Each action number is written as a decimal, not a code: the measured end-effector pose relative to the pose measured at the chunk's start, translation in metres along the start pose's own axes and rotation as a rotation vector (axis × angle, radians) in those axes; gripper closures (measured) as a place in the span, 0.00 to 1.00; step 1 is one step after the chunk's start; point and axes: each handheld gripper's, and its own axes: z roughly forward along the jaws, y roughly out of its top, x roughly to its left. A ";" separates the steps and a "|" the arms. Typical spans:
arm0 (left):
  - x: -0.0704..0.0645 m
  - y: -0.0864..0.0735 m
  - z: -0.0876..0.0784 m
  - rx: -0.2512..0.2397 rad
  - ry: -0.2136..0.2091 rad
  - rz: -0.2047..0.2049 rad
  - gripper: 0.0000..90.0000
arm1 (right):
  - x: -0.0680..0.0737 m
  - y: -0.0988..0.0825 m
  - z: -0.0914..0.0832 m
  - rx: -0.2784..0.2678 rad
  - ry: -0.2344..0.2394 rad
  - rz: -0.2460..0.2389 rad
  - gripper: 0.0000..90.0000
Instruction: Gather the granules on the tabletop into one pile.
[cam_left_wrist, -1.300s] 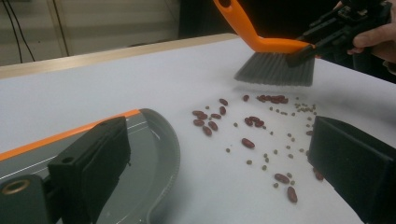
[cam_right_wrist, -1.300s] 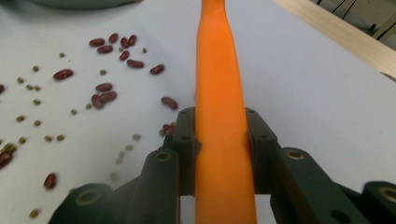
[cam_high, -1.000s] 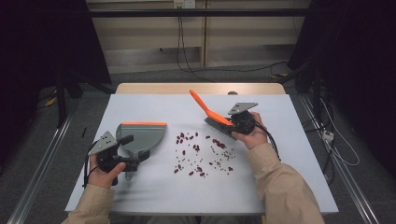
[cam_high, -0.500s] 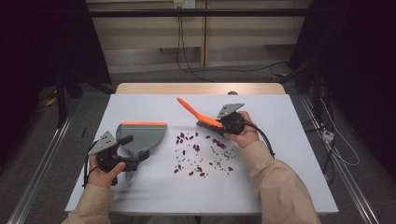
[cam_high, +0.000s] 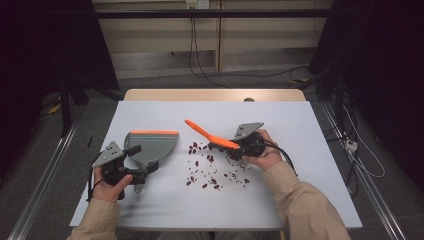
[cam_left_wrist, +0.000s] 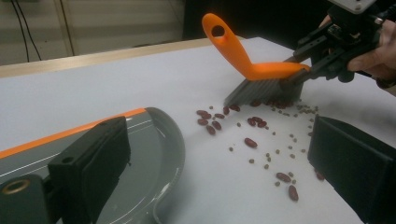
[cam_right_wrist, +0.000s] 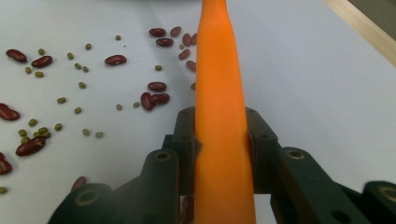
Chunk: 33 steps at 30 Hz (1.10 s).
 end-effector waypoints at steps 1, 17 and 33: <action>0.000 0.000 0.000 0.000 0.000 0.000 0.06 | 0.002 -0.001 -0.001 -0.003 0.002 0.002 0.79; -0.001 0.000 0.003 0.006 0.000 0.004 0.06 | -0.015 0.015 0.006 -0.099 -0.024 0.057 0.79; 0.004 -0.001 -0.001 0.007 0.008 -0.008 0.06 | -0.013 0.043 0.057 -0.055 0.051 -0.062 0.79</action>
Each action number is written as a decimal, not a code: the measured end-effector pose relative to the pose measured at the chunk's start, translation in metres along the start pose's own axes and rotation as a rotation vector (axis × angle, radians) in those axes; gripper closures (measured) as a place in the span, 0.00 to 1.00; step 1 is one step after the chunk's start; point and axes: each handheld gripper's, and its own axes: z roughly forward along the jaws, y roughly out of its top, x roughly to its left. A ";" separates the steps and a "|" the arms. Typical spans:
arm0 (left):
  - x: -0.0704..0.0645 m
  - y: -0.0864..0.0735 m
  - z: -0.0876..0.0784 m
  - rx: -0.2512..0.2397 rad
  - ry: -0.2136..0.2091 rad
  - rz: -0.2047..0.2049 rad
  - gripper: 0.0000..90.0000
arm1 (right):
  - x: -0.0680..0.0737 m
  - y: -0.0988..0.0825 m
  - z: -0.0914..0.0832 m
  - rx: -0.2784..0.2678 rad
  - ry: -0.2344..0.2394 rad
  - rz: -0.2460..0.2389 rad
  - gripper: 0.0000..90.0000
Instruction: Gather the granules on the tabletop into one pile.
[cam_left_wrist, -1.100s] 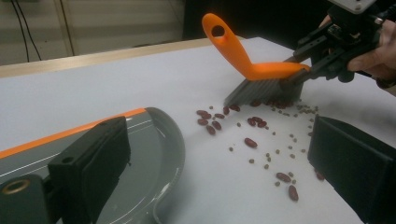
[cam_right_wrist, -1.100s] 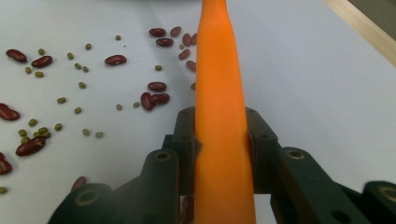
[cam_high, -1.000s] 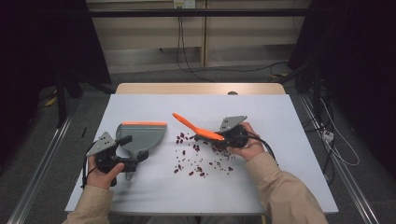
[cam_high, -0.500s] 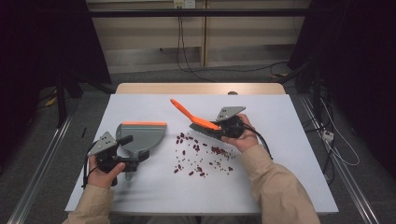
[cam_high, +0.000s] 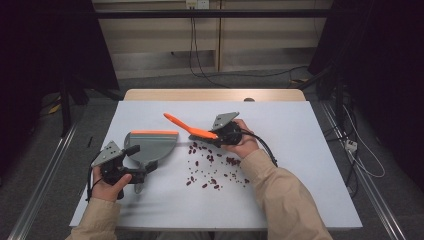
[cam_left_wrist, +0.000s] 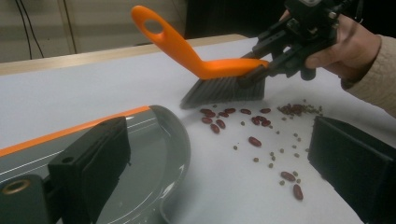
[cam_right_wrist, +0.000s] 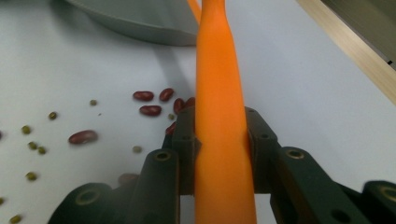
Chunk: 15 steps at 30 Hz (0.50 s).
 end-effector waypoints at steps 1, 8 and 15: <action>0.000 0.000 0.000 0.001 0.000 0.000 0.06 | 0.002 -0.001 -0.002 0.003 0.006 -0.007 0.79; -0.002 0.000 0.002 0.002 0.000 0.003 0.06 | 0.019 -0.005 -0.013 -0.002 0.045 -0.043 0.79; -0.004 0.001 0.002 0.004 0.000 0.004 0.06 | 0.032 -0.009 -0.023 0.000 0.075 -0.070 0.79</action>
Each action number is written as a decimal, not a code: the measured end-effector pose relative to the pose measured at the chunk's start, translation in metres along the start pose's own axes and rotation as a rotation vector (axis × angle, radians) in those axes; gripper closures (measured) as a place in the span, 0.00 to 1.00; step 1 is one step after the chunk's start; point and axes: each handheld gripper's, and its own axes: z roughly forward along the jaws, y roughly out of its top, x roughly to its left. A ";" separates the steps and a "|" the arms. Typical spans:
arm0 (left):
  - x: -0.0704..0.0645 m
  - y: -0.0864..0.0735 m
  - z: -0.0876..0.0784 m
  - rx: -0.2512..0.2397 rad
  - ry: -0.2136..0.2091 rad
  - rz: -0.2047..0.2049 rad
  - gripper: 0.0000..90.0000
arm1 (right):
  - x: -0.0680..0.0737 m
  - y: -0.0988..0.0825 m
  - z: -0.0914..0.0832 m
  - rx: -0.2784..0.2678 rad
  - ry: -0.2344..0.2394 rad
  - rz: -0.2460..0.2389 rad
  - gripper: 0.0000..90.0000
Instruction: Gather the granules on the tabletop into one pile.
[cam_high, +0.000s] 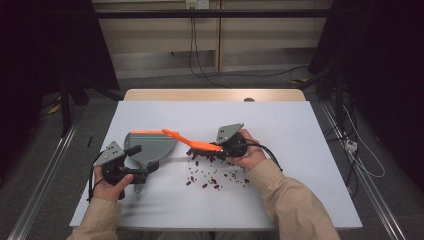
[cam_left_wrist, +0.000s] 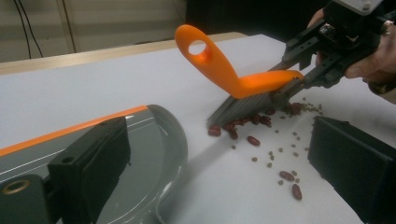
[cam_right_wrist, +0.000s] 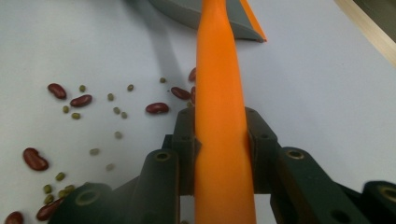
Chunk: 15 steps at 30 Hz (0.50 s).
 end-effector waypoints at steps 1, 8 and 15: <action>0.000 0.000 0.000 0.003 0.000 0.004 0.06 | 0.001 -0.001 -0.001 0.000 0.005 -0.003 0.79; 0.000 0.000 0.000 0.004 0.000 0.005 0.06 | 0.003 -0.001 -0.008 -0.016 -0.004 0.010 0.79; 0.001 0.000 0.001 0.008 0.001 0.003 0.06 | -0.011 0.005 -0.002 -0.048 -0.039 0.031 0.79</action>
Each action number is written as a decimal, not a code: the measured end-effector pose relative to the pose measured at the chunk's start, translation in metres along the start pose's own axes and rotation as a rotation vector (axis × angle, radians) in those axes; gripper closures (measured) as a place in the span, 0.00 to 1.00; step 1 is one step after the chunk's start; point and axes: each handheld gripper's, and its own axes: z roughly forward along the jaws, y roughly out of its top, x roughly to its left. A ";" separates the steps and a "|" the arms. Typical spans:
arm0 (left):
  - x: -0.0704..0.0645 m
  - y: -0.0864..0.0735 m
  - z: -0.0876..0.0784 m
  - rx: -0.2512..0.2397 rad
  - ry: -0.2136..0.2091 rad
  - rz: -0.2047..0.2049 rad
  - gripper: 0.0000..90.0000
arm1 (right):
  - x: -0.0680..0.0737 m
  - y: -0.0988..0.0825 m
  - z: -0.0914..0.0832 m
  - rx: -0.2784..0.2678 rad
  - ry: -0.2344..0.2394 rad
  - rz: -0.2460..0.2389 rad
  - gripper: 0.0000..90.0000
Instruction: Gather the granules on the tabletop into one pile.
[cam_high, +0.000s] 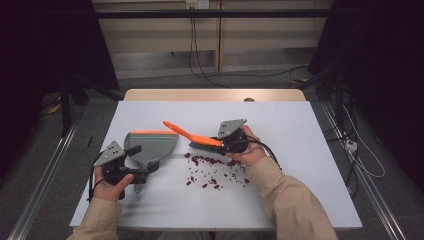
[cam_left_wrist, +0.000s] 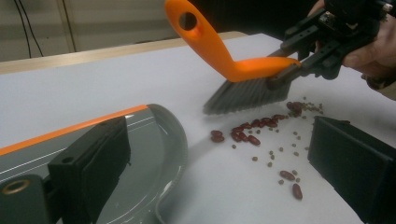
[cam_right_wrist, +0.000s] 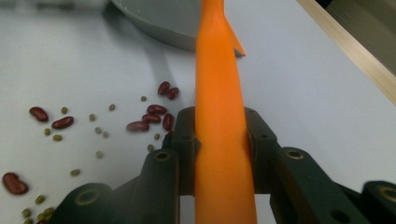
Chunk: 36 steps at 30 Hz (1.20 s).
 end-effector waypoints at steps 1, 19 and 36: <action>0.000 0.000 0.000 0.000 0.000 0.000 0.06 | -0.001 0.002 0.003 0.005 -0.002 -0.003 0.79; 0.000 -0.001 -0.001 0.007 0.000 0.008 0.06 | 0.017 -0.001 0.007 0.003 0.078 0.009 0.79; -0.001 -0.001 -0.001 0.010 0.004 0.012 0.06 | 0.043 0.018 -0.014 -0.170 -0.074 0.393 0.79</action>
